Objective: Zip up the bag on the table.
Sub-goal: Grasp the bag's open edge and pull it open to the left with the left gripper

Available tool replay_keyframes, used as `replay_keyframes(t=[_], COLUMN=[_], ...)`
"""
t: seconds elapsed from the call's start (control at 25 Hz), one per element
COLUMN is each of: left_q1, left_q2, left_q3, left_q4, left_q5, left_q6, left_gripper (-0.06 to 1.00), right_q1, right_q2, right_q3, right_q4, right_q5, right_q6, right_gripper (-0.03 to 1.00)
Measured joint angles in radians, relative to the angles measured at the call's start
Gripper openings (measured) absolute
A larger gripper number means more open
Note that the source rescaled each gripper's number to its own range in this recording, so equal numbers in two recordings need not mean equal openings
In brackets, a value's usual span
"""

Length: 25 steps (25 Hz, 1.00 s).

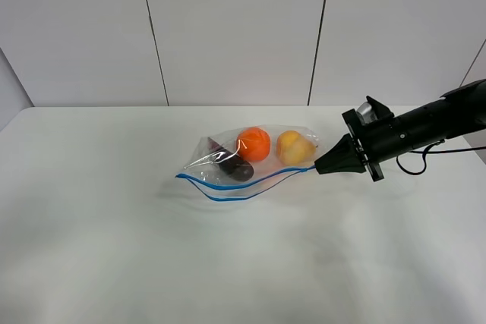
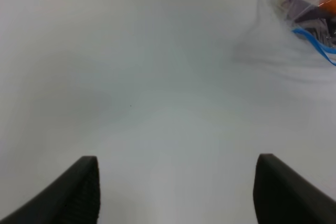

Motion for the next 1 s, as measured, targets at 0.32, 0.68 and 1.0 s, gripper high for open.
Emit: replay_keyframes(t=[0.32,0.68,1.0], left_q1=[0.000,0.000,-0.070], left_q2=[0.162,0.763,1.170], left_q3=[-0.087,-0.265,-0.343], left_q4=[-0.044,-0.348,-0.842], left_q5=[-0.119,-0.379,-0.492], left_q6=[0.054,0.349,0.815], left_gripper=[0.81,0.81,0.81], right_q1=[0.000,0.000,0.000], right_q2=[0.000,0.000,0.000], right_q3=[0.000,0.000,0.000], right_q4=[0.000,0.000,0.000], right_q5=[0.000,0.001,0.001], right_q6=[0.000,0.000,0.000], right_gripper=[0.00,0.00,0.00])
